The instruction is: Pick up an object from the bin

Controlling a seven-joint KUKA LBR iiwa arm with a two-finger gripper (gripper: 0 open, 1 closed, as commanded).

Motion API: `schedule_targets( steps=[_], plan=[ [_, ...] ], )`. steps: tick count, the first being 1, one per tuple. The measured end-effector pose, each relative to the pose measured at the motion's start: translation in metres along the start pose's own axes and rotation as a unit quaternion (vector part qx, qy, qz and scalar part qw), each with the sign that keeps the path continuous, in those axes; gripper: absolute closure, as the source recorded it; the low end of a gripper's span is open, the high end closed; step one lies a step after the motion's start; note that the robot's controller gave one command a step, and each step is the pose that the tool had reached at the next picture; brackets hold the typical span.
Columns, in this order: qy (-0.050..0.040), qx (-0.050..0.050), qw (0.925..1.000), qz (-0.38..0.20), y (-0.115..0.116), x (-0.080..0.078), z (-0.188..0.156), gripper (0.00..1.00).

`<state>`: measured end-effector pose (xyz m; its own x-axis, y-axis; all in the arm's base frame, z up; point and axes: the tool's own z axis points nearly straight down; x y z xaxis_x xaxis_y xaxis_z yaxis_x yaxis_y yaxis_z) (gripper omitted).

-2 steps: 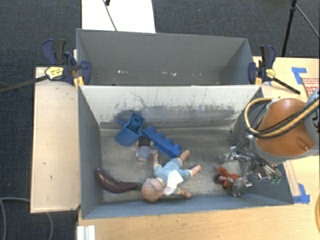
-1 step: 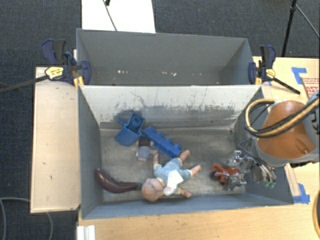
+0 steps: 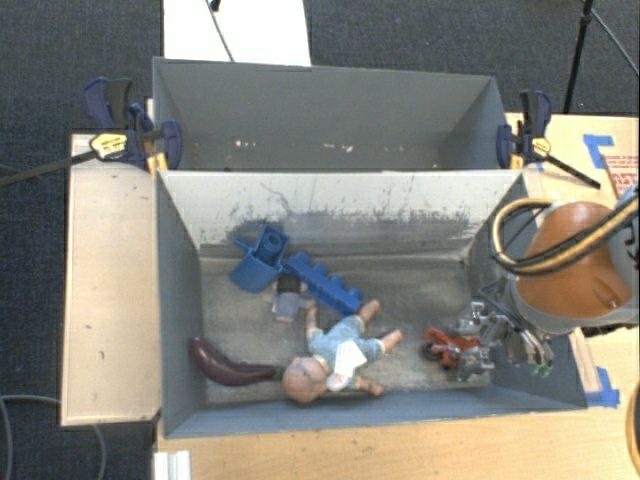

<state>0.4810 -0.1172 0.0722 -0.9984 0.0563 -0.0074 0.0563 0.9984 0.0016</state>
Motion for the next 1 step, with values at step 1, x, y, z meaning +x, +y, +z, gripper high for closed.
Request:
schedule_targets(
  steps=[1],
  plan=[
    [0.0003, 0.001, 1.0, -0.001, -0.0003, 0.0001, -0.0004, 1.0]
  ],
)
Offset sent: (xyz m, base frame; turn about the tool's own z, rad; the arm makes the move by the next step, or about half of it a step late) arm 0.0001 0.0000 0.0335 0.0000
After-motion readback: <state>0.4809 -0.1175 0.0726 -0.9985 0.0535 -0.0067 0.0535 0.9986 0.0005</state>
